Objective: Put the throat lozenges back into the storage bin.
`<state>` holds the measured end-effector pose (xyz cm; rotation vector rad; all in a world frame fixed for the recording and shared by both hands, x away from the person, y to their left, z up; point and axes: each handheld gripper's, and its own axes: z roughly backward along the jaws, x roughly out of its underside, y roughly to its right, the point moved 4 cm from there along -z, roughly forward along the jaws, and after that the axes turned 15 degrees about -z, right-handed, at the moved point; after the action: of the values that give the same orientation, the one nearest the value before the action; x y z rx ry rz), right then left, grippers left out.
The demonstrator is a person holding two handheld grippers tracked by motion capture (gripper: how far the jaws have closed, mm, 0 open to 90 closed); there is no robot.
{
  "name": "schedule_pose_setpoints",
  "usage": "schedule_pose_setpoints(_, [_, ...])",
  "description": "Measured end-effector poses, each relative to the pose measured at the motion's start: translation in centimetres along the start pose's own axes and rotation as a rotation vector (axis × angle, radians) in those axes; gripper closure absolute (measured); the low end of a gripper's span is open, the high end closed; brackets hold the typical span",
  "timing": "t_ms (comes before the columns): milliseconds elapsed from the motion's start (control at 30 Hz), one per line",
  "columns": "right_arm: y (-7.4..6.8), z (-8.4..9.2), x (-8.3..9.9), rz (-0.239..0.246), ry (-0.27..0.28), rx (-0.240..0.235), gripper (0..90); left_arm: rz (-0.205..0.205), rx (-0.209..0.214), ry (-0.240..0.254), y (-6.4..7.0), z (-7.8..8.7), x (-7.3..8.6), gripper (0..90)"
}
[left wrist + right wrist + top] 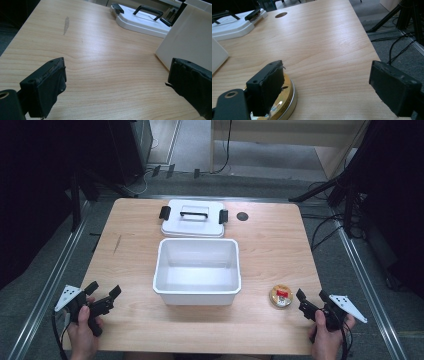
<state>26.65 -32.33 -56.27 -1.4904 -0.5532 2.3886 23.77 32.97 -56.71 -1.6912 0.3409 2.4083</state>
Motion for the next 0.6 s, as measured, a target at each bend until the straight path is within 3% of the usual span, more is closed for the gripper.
schedule_pose_setpoints(233, [-0.2, 0.1, -0.4, 0.009, -0.011, 0.008, 13.2, -0.003, -0.003, -0.007, 0.0, -0.1, 0.0, 2.4])
schedule_pose_setpoints(367, [-1.0, 0.7, -1.2, 0.025, -0.036, 0.007, 13.3, -0.013, -0.011, -0.013, 0.1, -0.2, 0.0, 2.7])
schedule_pose_setpoints(500, [-1.9, 1.6, -2.0, 0.047, -0.082, 0.006, 13.4, -0.030, -0.020, -0.019, 0.3, -0.3, 0.0, 2.9])
schedule_pose_setpoints(567, [-2.4, 1.7, -2.3, 0.078, -0.148, 0.008, 13.4, -0.032, -0.018, -0.025, 0.3, -0.3, 0.0, 2.9])
schedule_pose_setpoints(600, [-2.4, 1.7, -2.3, 0.078, -0.148, 0.008, 13.4, -0.031, -0.018, -0.029, 0.3, -0.4, 0.0, 2.9])
